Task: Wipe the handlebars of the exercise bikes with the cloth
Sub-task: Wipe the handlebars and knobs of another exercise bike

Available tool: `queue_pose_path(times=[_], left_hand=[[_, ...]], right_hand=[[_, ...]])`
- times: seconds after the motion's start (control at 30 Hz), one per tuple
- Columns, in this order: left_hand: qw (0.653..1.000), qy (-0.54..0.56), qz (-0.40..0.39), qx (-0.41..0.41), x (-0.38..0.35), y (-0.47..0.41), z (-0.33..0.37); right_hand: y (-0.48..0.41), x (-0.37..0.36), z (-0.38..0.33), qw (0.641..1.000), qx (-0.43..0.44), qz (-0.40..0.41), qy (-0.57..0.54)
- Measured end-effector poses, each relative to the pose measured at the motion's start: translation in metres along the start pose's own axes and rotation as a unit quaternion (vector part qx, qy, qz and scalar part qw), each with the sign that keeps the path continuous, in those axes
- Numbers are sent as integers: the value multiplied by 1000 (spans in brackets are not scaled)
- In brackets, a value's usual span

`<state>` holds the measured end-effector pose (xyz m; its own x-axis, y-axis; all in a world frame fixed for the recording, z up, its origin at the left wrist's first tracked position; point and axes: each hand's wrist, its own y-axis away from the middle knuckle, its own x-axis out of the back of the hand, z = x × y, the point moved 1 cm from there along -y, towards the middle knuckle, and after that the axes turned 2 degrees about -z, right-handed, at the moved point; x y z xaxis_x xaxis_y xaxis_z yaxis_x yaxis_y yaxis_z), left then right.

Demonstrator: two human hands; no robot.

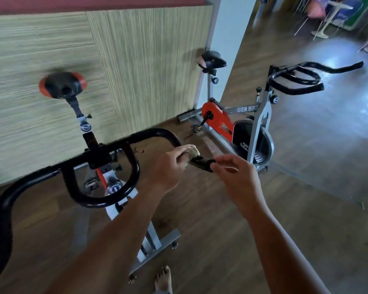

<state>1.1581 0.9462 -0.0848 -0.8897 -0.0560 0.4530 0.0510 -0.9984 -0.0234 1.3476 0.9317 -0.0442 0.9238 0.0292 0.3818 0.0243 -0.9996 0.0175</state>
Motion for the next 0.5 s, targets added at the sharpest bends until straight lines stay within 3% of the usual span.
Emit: queue_pose_path(times=[0.2, 0.5], left_hand=[[995, 83, -29, -49, -7, 27, 23], [999, 33, -24, -23, -6, -3, -7]], right_hand=[[-7, 6, -3, 998, -21, -49, -45], [-10, 10, -6, 994, -31, -75, -76]])
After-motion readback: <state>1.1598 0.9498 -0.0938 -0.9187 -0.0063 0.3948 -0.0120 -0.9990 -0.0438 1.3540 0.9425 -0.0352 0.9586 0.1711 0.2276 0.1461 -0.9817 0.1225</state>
